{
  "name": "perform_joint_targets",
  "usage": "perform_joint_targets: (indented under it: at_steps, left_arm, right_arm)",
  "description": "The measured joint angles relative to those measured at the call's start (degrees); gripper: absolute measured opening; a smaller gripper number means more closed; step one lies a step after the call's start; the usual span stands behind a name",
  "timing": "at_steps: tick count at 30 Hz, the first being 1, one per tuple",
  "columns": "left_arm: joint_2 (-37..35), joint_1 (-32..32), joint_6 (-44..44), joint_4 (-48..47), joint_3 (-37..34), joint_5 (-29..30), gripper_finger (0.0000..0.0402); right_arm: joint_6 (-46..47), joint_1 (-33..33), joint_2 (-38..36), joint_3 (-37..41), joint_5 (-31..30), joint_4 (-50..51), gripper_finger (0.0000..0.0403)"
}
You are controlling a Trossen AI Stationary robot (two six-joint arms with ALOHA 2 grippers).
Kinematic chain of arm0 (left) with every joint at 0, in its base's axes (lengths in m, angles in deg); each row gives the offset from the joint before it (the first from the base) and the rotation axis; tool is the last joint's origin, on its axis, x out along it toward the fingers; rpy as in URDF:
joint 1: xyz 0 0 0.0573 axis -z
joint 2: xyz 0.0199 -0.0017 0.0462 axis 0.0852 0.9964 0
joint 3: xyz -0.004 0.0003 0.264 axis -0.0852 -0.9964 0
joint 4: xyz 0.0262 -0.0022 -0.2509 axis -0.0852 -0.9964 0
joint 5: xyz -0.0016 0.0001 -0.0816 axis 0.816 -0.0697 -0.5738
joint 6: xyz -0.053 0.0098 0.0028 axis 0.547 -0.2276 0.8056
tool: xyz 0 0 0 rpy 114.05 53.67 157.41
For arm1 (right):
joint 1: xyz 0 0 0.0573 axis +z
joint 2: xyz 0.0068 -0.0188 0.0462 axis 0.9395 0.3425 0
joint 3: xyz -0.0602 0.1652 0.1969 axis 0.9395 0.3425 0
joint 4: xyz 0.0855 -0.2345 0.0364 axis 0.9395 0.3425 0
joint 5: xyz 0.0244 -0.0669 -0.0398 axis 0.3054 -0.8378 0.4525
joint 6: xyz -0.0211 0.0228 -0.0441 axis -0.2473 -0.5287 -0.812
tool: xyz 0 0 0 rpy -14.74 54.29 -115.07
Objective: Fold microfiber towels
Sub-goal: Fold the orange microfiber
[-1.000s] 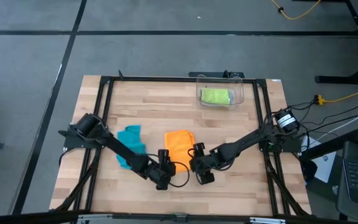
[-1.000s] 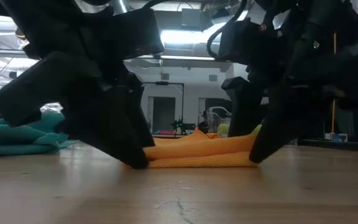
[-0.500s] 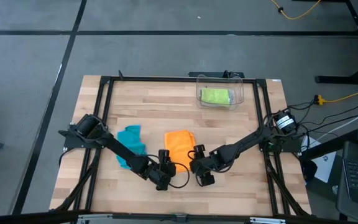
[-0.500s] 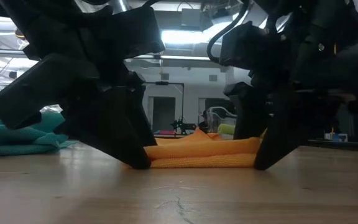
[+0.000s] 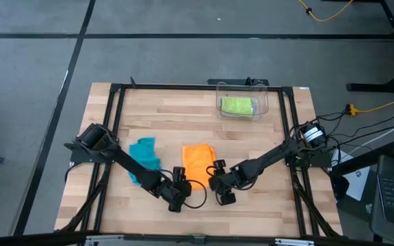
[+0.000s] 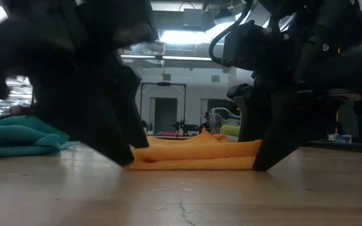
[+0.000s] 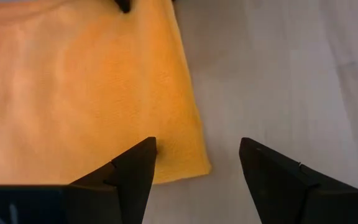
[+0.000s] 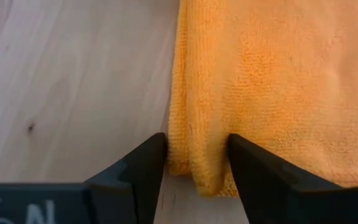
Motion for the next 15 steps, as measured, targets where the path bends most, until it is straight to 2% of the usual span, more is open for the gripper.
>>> perform_joint_targets:
  at_steps: [11,15]
  left_arm:
    - [4.17,-0.95,0.39,2.24,0.3,1.18,0.0226]
    - [4.35,-1.09,0.31,2.29,0.28,2.04,0.0209]
  right_arm:
    - [1.18,-0.04,0.02,0.09,-0.15,-0.57,0.0183]
    - [1.19,-0.04,0.02,0.09,-0.17,-0.55,0.0183]
